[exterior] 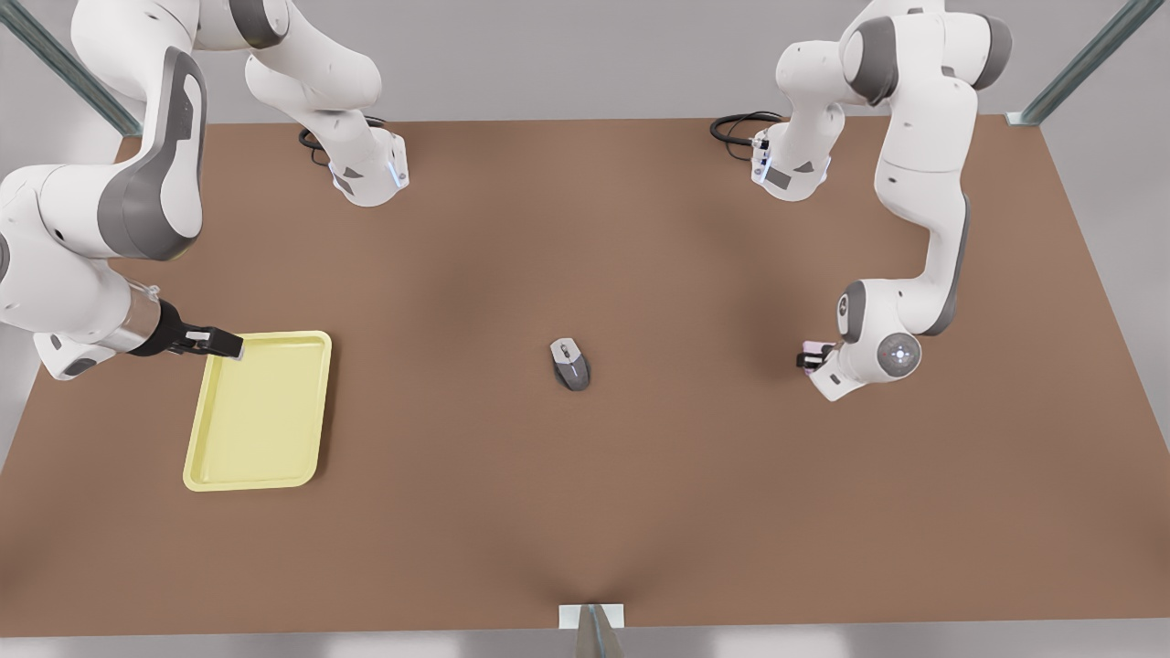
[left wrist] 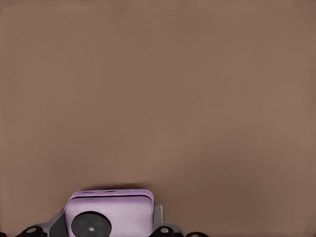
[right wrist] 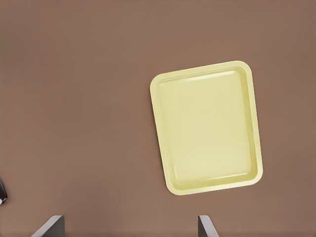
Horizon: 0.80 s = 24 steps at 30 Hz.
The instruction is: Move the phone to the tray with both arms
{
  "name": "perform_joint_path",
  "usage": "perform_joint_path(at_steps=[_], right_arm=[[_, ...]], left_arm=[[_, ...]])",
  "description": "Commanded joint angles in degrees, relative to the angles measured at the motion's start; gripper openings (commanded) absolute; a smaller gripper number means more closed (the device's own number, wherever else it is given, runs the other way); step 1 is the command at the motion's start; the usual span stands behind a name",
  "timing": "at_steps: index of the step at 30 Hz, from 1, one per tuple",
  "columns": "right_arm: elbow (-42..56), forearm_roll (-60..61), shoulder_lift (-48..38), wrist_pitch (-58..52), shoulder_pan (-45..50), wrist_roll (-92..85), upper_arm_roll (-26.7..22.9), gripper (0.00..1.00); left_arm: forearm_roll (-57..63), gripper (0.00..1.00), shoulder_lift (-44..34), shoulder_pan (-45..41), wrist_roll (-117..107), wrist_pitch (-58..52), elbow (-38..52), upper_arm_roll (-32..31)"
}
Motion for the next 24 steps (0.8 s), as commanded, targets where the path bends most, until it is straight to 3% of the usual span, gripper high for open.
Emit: perform_joint_path(at_steps=[1, 5, 7, 11, 16, 18, 24], right_arm=[[0.0, 0.0, -0.1, 0.0, 0.0, 0.0, 0.0, 1.0], [0.3, 0.0, 0.0, 0.0, 0.1, 0.0, 0.1, 1.0], [0.6, 0.0, 0.3, 0.0, 0.3, 0.5, 0.2, 1.0], [0.6, 0.0, 0.2, 0.0, 0.3, 0.7, 0.2, 1.0], [0.6, 0.0, 0.2, -0.1, 0.3, 0.7, 0.2, 1.0], [0.6, 0.0, 0.3, -0.1, 0.2, 0.7, 0.2, 1.0], [0.6, -0.6, 1.0, 0.1, 0.8, 0.7, 0.4, 1.0]], left_arm=[[-0.6, 0.77, -0.4, -1.8, -6.2, -0.9, 1.1, 0.0], [-3.3, 0.77, 1.5, -11.5, -27.7, -10.4, 10.6, -2.3], [-4.4, 0.77, 10.1, -16.6, -40.0, -21.7, 28.0, -3.8], [-6.7, 0.77, 16.1, -22.0, -50.4, -29.8, 41.4, -3.9], [-7.3, 0.77, 24.2, -33.3, -66.1, -30.2, 56.3, -3.9], [-9.5, 0.77, 23.7, -36.5, -70.1, -35.0, 58.4, -3.9], [-11.3, 0.77, 29.7, -41.9, -73.4, -24.8, 65.6, -5.4]])
